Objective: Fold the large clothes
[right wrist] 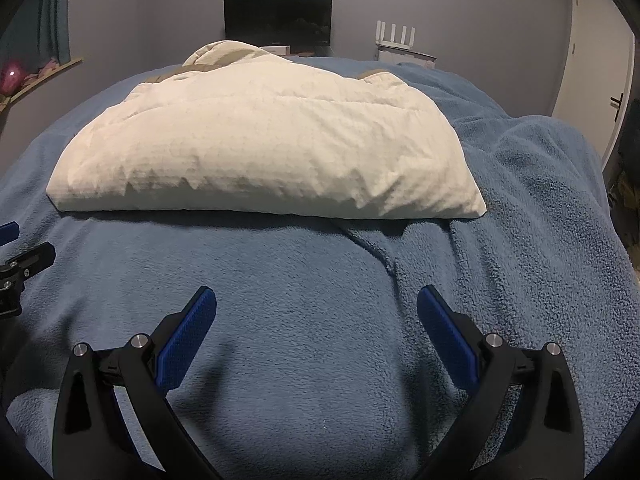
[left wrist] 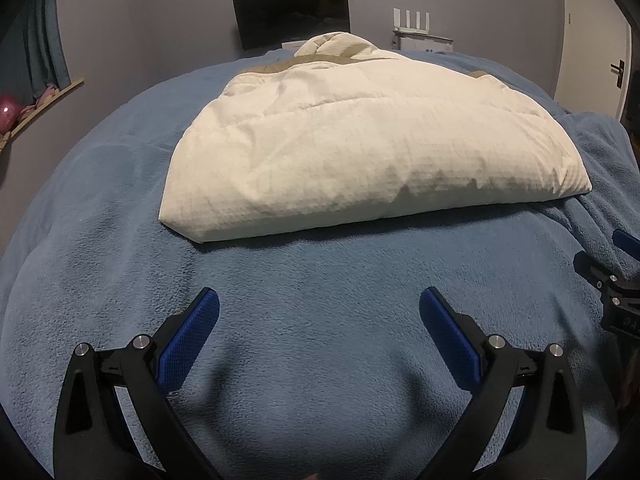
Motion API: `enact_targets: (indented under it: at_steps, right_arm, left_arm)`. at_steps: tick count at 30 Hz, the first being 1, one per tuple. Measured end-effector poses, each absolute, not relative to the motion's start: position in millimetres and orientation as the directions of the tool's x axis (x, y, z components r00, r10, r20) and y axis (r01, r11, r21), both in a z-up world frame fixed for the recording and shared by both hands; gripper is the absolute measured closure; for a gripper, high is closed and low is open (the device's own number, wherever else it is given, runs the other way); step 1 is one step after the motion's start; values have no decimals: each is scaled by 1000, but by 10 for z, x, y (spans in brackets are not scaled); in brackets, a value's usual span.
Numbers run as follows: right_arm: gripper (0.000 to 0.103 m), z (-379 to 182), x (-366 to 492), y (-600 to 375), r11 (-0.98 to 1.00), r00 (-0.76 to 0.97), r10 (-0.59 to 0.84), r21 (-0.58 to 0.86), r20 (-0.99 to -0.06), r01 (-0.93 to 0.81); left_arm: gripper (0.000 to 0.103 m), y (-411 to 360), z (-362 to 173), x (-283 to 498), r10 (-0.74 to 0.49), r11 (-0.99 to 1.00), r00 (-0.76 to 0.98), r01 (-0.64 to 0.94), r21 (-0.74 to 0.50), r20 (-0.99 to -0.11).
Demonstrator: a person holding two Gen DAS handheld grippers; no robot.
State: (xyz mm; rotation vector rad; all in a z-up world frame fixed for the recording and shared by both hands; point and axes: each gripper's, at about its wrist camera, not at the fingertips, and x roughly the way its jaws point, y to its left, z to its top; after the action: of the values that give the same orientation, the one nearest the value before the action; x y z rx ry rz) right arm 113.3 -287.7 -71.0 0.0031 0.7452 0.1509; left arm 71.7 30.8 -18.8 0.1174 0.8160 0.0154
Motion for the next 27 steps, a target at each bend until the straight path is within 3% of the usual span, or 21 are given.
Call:
enact_targets:
  at_steps: [27]
  right_arm:
    - [8, -743, 1138, -2886, 989, 718, 134, 52, -683, -135]
  left_arm:
    - [7, 310, -215, 732, 49, 994, 678, 36, 100, -733]
